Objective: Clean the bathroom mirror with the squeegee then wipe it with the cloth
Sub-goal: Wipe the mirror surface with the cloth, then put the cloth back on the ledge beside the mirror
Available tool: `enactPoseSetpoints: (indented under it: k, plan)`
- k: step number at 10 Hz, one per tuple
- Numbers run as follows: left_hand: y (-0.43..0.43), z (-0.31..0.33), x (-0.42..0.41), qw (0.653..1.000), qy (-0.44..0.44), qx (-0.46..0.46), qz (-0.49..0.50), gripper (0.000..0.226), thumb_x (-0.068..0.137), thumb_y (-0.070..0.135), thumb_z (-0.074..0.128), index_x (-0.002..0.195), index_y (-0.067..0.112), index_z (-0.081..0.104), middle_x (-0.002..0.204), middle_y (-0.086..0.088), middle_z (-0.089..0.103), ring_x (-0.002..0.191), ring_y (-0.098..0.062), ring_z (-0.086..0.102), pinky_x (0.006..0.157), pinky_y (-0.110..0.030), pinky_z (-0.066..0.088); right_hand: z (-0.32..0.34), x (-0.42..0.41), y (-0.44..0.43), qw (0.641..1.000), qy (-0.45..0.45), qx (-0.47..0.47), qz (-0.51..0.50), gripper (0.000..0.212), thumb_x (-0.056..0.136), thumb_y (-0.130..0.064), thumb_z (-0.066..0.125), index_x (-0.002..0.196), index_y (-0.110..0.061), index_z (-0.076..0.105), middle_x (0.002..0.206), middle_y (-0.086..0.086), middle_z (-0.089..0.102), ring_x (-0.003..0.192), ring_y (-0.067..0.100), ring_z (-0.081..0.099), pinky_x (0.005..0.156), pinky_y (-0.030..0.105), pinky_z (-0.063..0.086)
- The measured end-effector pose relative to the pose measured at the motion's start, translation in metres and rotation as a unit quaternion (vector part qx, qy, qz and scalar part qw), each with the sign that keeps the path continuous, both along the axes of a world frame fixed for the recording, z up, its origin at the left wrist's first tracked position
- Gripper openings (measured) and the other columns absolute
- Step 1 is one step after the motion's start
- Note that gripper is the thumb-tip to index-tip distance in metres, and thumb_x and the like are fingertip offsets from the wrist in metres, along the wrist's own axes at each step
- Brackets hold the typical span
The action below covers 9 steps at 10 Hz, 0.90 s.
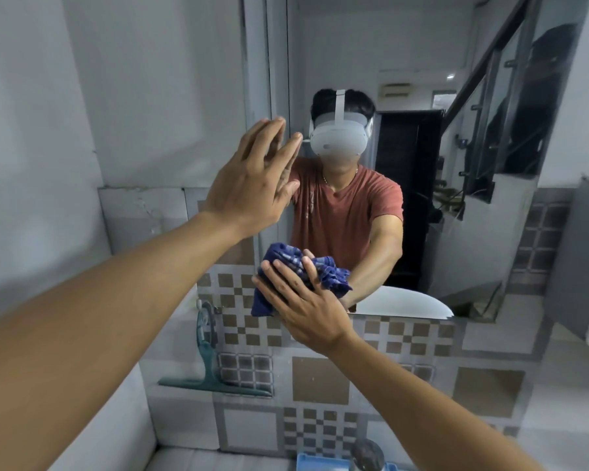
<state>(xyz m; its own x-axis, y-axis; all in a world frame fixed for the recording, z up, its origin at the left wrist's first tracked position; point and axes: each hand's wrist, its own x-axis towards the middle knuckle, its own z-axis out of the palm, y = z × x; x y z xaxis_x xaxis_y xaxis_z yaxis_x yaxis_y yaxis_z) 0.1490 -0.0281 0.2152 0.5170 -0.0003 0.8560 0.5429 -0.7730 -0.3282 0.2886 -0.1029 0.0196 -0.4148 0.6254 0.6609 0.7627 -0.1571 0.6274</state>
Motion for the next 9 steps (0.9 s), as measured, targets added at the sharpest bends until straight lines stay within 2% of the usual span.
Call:
enactPoseSetpoints:
  k: [2,4,5,6,7,8,9]
  plan:
    - [-0.002,0.001,-0.001,1.0,0.007,-0.006,0.006,0.065,0.096,0.042,0.052,0.153,0.013,0.038,0.157,-0.018,0.032,0.148,-0.034,0.026,0.103,-0.049,0.05,-0.007,0.002,-0.003,0.996,-0.048,-0.058,0.047,0.054,0.102,-0.018,0.036,0.156,-0.011,0.033,0.164,0.011,0.03,0.152,0.027,0.027,0.124,0.054,0.014]
    - [-0.011,0.001,-0.011,0.999,0.016,-0.033,-0.009,0.059,0.097,0.038,0.054,0.15,0.013,0.043,0.156,-0.018,0.034,0.147,-0.034,0.029,0.103,-0.049,0.051,-0.021,-0.008,-0.013,0.974,-0.02,-0.172,0.145,0.04,0.103,-0.012,0.038,0.135,-0.006,0.061,0.147,0.013,0.055,0.139,0.028,0.05,0.123,0.051,0.022]
    - [-0.018,-0.004,-0.026,0.998,0.012,-0.052,-0.033,0.054,0.097,0.032,0.055,0.148,0.014,0.045,0.153,-0.016,0.038,0.141,-0.032,0.037,0.095,-0.046,0.055,-0.022,-0.029,-0.028,0.935,0.119,-0.294,0.16,0.04,0.099,-0.008,0.041,0.137,-0.005,0.056,0.143,0.016,0.057,0.134,0.033,0.053,0.121,0.051,0.028]
    - [-0.027,-0.024,-0.047,0.988,-0.006,-0.129,-0.085,0.05,0.099,0.022,0.054,0.148,0.018,0.044,0.144,-0.009,0.049,0.125,-0.027,0.054,0.086,-0.043,0.059,-0.006,-0.053,-0.052,0.865,0.358,-0.329,0.125,0.039,0.102,-0.012,0.048,0.14,-0.02,0.045,0.139,0.007,0.056,0.122,0.03,0.056,0.093,0.037,0.046]
    - [-0.036,-0.055,-0.072,0.956,-0.036,-0.266,-0.117,0.045,0.102,0.016,0.05,0.146,0.023,0.045,0.132,-0.005,0.063,0.104,-0.018,0.066,0.085,-0.03,0.055,0.014,-0.072,-0.064,0.788,0.531,-0.277,0.141,0.029,0.104,-0.017,0.047,0.133,-0.021,0.049,0.126,0.007,0.064,0.108,0.025,0.06,0.083,0.029,0.041]
    - [-0.041,-0.084,-0.095,0.886,-0.027,-0.454,-0.091,0.043,0.103,0.013,0.047,0.145,0.024,0.049,0.136,-0.003,0.062,0.109,-0.016,0.064,0.085,-0.022,0.047,0.03,-0.085,-0.069,0.698,0.64,-0.265,0.184,0.023,0.101,-0.01,0.05,0.121,-0.018,0.056,0.106,0.002,0.066,0.092,0.015,0.059,0.081,0.032,0.045]
    - [-0.044,-0.1,-0.115,0.78,0.04,-0.618,-0.092,0.037,0.102,0.016,0.053,0.137,0.022,0.059,0.136,-0.004,0.062,0.124,-0.018,0.058,0.103,-0.03,0.045,0.044,-0.097,-0.072,0.552,0.74,-0.255,0.287,0.02,0.095,-0.002,0.053,0.112,-0.011,0.06,0.092,0.0,0.065,0.085,0.011,0.06,0.079,0.026,0.048]
